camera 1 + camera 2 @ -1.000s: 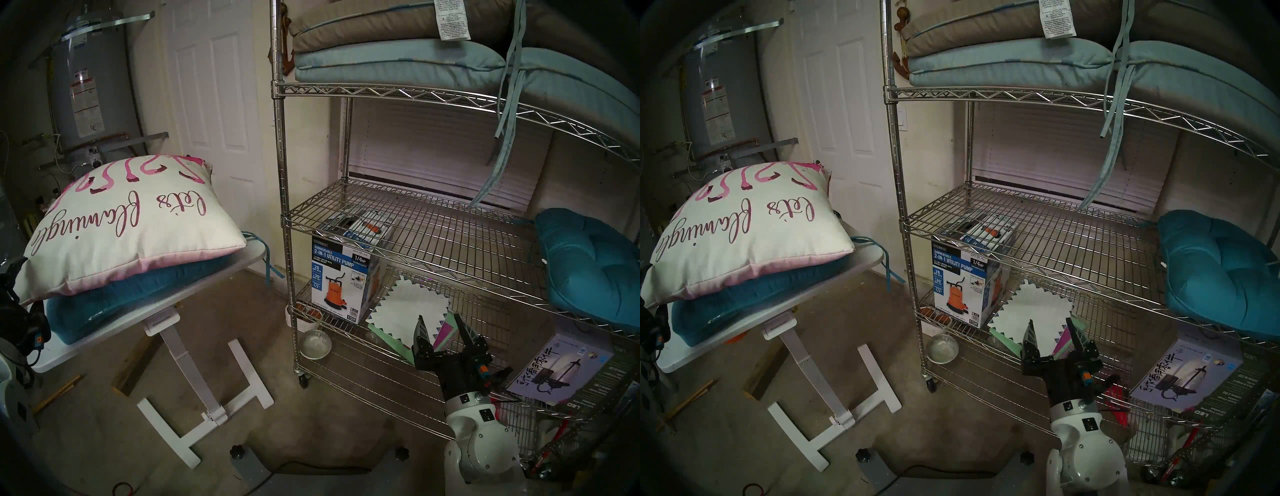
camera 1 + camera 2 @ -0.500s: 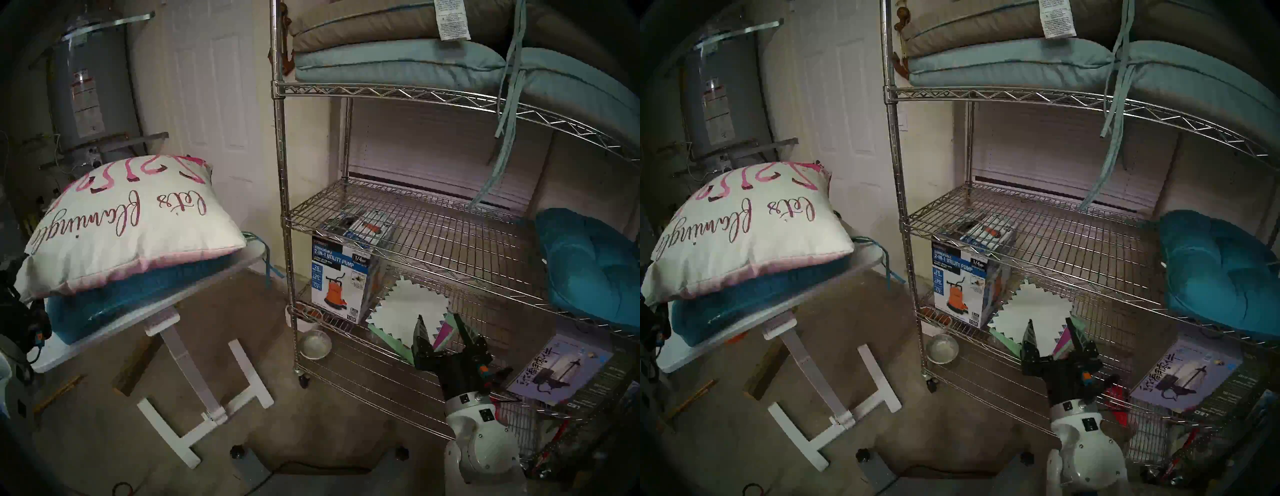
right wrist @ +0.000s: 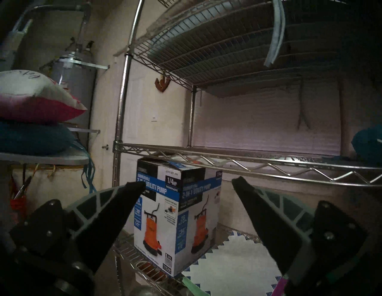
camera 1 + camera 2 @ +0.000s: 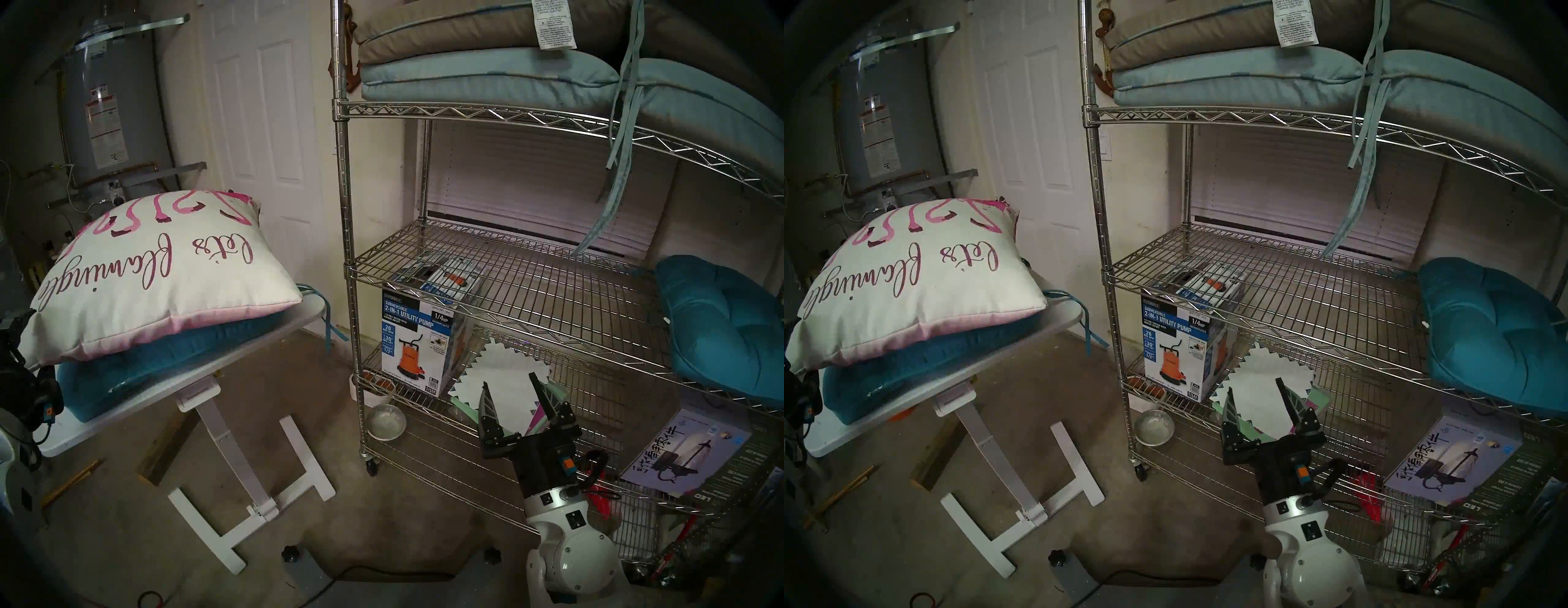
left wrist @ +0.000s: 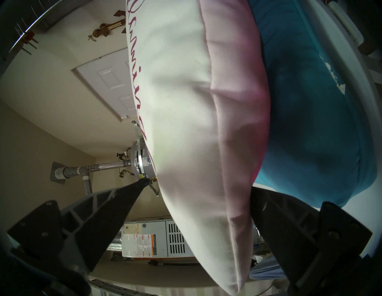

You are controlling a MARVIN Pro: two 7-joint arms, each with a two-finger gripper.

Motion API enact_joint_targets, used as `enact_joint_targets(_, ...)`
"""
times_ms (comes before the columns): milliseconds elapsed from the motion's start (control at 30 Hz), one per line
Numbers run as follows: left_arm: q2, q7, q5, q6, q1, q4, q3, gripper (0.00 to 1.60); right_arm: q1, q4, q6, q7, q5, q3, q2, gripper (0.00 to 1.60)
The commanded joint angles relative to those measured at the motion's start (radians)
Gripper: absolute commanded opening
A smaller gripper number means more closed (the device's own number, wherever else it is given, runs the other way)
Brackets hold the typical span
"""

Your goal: Put cushion on the shelf

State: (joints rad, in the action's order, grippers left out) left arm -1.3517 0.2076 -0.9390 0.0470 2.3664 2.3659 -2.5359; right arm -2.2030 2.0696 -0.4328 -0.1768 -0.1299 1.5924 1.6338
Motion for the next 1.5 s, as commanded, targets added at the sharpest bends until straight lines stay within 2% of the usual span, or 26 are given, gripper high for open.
enact_joint_targets(0, -0.002, -0.003, 0.003, 0.000, -0.003, 0.010, -0.009, 1.60, 0.046, 0.007, -0.115, 0.027, -0.069, -0.062, -0.045, 1.60)
enact_joint_targets(333, -0.006, 0.002, 0.000, 0.005, -0.010, 0.009, -0.010, 1.60, 0.114, -0.036, -0.279, 0.094, -0.230, -0.155, -0.105, 1.60)
enact_joint_targets(367, -0.006, 0.002, 0.000, 0.006, -0.010, 0.010, -0.010, 1.60, 0.122, -0.040, -0.277, 0.106, -0.241, -0.165, -0.110, 1.60)
enact_joint_targets(633, -0.009, 0.006, -0.003, 0.010, -0.016, 0.009, -0.010, 1.60, 0.225, -0.111, -0.410, 0.195, -0.366, -0.228, -0.134, 1.60)
enact_joint_targets(733, -0.010, 0.007, -0.003, 0.011, -0.017, 0.009, -0.010, 1.60, 0.239, -0.108, -0.406, 0.207, -0.384, -0.243, -0.138, 1.60)
enact_joint_targets(867, -0.011, 0.009, -0.005, 0.013, -0.020, 0.009, -0.010, 1.60, 0.300, -0.114, -0.409, 0.237, -0.427, -0.276, -0.144, 1.60)
enact_joint_targets(900, -0.011, 0.009, -0.005, 0.014, -0.021, 0.008, -0.010, 1.60, 0.291, -0.097, -0.402, 0.239, -0.436, -0.279, -0.146, 1.60)
enact_joint_targets(1100, -0.013, 0.012, -0.008, 0.017, -0.025, 0.008, -0.011, 1.60, 0.360, -0.091, -0.380, 0.286, -0.481, -0.350, -0.168, 1.60)
enact_joint_targets(1367, -0.018, 0.015, -0.010, 0.022, -0.030, 0.010, -0.012, 1.60, 0.435, -0.134, -0.334, 0.416, -0.547, -0.431, -0.182, 1.60)
enact_joint_targets(1433, -0.019, 0.016, -0.011, 0.023, -0.031, 0.010, -0.013, 1.60, 0.457, -0.153, -0.319, 0.476, -0.575, -0.456, -0.187, 1.60)
enact_joint_targets(1467, -0.020, 0.016, -0.011, 0.024, -0.031, 0.010, -0.013, 1.60, 0.454, -0.149, -0.317, 0.454, -0.569, -0.450, -0.182, 1.60)
